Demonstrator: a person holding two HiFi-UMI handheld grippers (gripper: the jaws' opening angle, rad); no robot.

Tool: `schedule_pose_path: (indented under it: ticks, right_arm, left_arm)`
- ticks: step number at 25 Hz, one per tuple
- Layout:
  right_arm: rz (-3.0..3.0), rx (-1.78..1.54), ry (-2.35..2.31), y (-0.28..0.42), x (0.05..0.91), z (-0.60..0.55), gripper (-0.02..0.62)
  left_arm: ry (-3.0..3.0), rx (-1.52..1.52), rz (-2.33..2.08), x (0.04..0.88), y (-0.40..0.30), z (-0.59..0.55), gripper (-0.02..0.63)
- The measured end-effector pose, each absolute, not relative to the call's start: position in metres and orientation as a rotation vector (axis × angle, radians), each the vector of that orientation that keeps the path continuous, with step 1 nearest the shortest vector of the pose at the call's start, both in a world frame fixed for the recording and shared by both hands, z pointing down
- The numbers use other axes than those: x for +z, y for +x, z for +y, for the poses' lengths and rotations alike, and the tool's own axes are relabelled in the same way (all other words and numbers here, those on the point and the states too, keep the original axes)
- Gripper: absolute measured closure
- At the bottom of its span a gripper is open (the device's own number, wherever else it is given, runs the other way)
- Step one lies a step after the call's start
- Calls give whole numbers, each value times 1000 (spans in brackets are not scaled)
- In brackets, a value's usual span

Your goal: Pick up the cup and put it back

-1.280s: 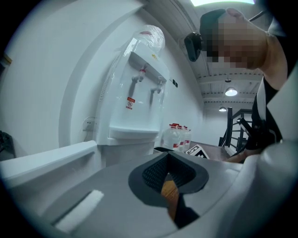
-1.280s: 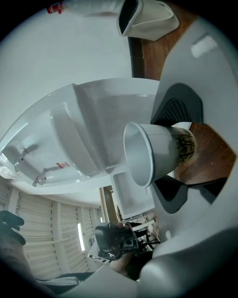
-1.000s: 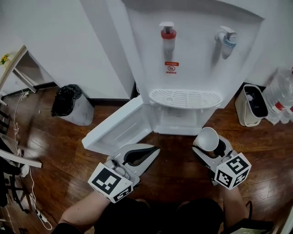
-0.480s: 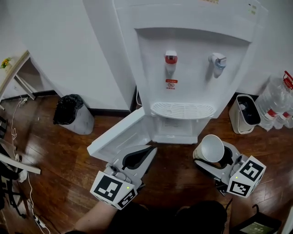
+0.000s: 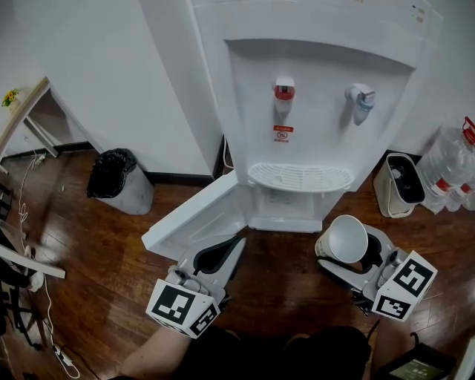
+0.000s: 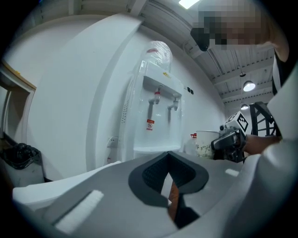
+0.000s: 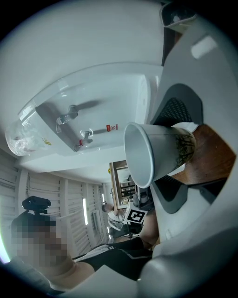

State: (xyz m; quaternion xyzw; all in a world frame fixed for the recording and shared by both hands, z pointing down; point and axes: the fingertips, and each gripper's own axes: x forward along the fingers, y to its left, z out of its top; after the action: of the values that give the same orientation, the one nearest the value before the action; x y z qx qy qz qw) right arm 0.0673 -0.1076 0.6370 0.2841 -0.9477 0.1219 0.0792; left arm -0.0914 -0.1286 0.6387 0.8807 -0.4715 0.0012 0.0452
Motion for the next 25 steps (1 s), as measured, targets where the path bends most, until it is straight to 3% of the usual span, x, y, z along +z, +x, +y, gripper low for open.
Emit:
schedule_pose_path:
  ticks: [15, 25]
  right_arm:
    - [-2829, 275, 789, 56, 631, -102, 267]
    - [-2806, 335, 860, 65, 682, -126, 267]
  left_arm:
    - [2758, -12, -1328, 638, -74, -121, 604]
    - [2752, 43, -1299, 652, -74, -120, 604]
